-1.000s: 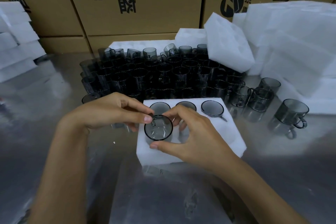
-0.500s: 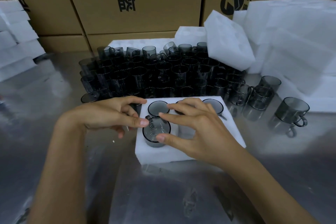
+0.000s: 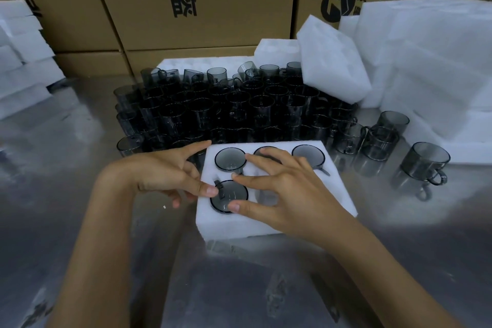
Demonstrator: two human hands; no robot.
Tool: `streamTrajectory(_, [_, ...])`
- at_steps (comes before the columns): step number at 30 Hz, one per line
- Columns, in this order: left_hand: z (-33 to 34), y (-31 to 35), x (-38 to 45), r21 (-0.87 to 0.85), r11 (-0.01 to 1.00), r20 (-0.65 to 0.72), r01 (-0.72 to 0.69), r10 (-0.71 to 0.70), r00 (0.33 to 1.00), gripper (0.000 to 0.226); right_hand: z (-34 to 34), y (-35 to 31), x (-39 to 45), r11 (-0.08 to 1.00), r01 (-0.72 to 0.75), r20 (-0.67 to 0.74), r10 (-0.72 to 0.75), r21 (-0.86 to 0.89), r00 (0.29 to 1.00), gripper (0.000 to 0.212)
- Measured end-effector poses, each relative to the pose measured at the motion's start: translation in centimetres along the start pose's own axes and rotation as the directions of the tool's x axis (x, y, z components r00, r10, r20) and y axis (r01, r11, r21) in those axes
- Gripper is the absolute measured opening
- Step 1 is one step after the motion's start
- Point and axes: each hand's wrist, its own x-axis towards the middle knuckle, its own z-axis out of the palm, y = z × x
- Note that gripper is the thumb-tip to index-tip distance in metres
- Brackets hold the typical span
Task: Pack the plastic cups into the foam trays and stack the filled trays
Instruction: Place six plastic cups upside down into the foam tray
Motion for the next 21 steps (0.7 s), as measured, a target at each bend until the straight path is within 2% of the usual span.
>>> streamTrajectory(2, [-0.3, -0.2, -0.1, 0.028, 0.999, -0.061, -0.024, 0.026, 0.998, 0.105, 0.1, 0.0, 0.0, 1.0, -0.002, -0.006, 0.002, 0.031, 1.0, 0.07])
streamTrajectory(3, [-0.4, -0.3, 0.1, 0.017, 0.998, -0.163, -0.056, 0.058, 0.985, 0.083, 0.1, 0.0, -0.1, 0.999, -0.007, -0.01, 0.008, 0.052, 1.0, 0.069])
streamTrajectory(4, [-0.6, -0.3, 0.5, -0.015, 0.993, -0.317, -0.116, 0.105, 0.943, 0.058, 0.2, 0.0, -0.1, 0.997, -0.012, -0.016, 0.014, 0.074, 1.0, 0.069])
streamTrajectory(5, [-0.8, -0.4, 0.9, -0.043, 0.979, -0.503, -0.198, 0.15, 0.851, 0.037, 0.2, 0.0, -0.1, 0.995, -0.017, -0.025, 0.02, 0.098, 0.999, 0.068])
streamTrajectory(6, [-0.9, -0.4, 1.4, -0.026, 0.957, -0.687, -0.288, 0.192, 0.701, 0.019, 0.2, 0.0, -0.1, 0.992, -0.023, -0.033, 0.027, 0.124, 0.999, 0.066])
streamTrajectory(7, [-1.0, -0.5, 1.8, 0.051, 0.939, -0.825, -0.339, 0.231, 0.515, 0.01, 0.2, 0.0, -0.1, 0.989, -0.028, -0.038, 0.034, 0.146, 0.999, 0.064])
streamTrajectory(8, [-1.1, -0.7, 2.2, 0.157, 0.935, -0.896, -0.318, 0.27, 0.352, 0.015, 0.2, 0.0, -0.1, 0.986, -0.032, -0.041, 0.04, 0.163, 0.998, 0.061])
streamTrajectory(9, [-1.0, -1.1, 2.6, 0.242, 0.941, -0.917, -0.235, 0.301, 0.262, 0.028, 0.1, 0.0, -0.1, 0.984, -0.036, -0.043, 0.044, 0.173, 0.998, 0.059])
streamTrajectory(10, [-1.0, -1.4, 2.8, 0.288, 0.948, -0.918, -0.138, 0.314, 0.241, 0.04, 0.1, 0.0, -0.1, 0.983, -0.038, -0.042, 0.046, 0.179, 0.998, 0.056])
streamTrajectory(11, [-0.9, -1.7, 2.9, 0.298, 0.953, -0.916, -0.055, 0.301, 0.265, 0.048, 0.1, 0.0, -0.2, 0.983, -0.038, -0.041, 0.046, 0.179, 0.998, 0.053])
streamTrajectory(13, [-0.7, -2.3, 3.3, 0.276, 0.961, -0.909, 0.026, 0.252, 0.333, 0.054, 0.2, 0.0, -0.2, 0.984, -0.037, -0.043, 0.046, 0.176, 0.998, 0.048])
streamTrajectory(15, [-0.6, -2.7, 3.8, 0.286, 0.958, -0.9, 0.024, 0.26, 0.35, 0.048, 0.3, 0.0, -0.2, 0.983, -0.039, -0.049, 0.048, 0.18, 0.998, 0.047])
streamTrajectory(19, [-0.3, -3.1, 4.4, 0.336, 0.94, -0.898, -0.065, 0.341, 0.278, 0.027, 0.4, 0.1, -0.3, 0.982, -0.035, -0.055, 0.046, 0.185, 0.997, 0.048])
streamTrajectory(21, [-0.3, -3.1, 4.5, 0.308, 0.939, -0.896, -0.154, 0.341, 0.284, 0.02, 0.4, 0.2, -0.3, 0.981, -0.036, -0.056, 0.048, 0.19, 0.997, 0.047])
